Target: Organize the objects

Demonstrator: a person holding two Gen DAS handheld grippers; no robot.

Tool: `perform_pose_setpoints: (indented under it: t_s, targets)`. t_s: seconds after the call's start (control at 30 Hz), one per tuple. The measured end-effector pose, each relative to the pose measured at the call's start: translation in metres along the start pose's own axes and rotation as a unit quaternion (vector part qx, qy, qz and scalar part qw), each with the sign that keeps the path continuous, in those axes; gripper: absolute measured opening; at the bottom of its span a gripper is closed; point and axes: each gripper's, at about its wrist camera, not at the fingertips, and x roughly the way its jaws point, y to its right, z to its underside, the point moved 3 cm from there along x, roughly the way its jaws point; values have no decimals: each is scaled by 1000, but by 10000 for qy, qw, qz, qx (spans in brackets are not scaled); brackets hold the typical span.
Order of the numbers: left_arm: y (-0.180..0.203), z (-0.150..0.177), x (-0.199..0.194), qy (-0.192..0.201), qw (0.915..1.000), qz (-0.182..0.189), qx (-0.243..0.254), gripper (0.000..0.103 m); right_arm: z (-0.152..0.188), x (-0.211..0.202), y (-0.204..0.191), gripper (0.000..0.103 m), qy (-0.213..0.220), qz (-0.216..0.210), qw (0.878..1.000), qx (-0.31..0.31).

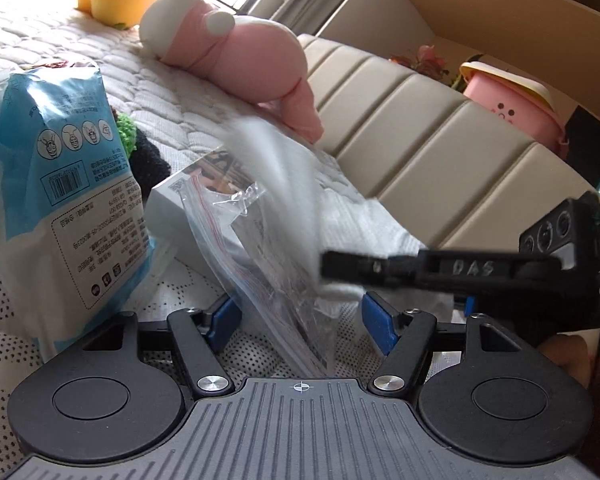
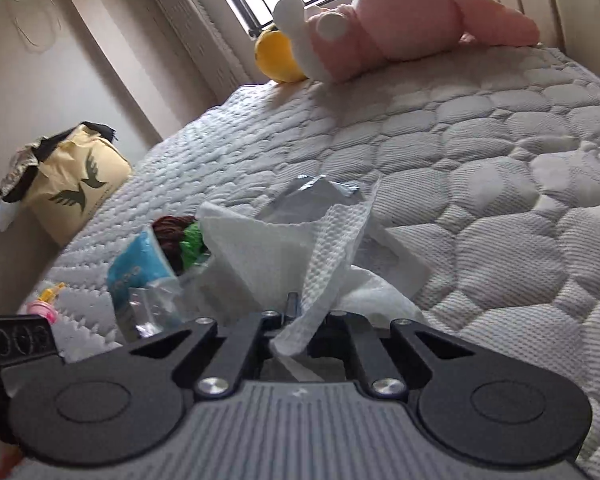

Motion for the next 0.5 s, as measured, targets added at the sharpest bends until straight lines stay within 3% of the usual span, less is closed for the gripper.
perform_pose_setpoints:
  t_s: [0.13, 0.33, 0.4, 0.5]
  targets:
    - [0, 0, 0, -13, 10000, -13, -4, 72, 6, -16, 12, 5, -14, 785, 9958, -467]
    - [11, -7, 3, -1, 9993, -329, 183, 70, 17, -51, 24, 14, 92, 1491, 9829, -1078]
    - [19, -10, 10, -36, 9987, -412, 304, 68, 22, -66, 32, 32, 166, 1706, 9785, -1148]
    - [31, -15, 24, -99, 9977, -475, 482, 54, 29, -86, 43, 47, 317, 2118, 9687, -1253]
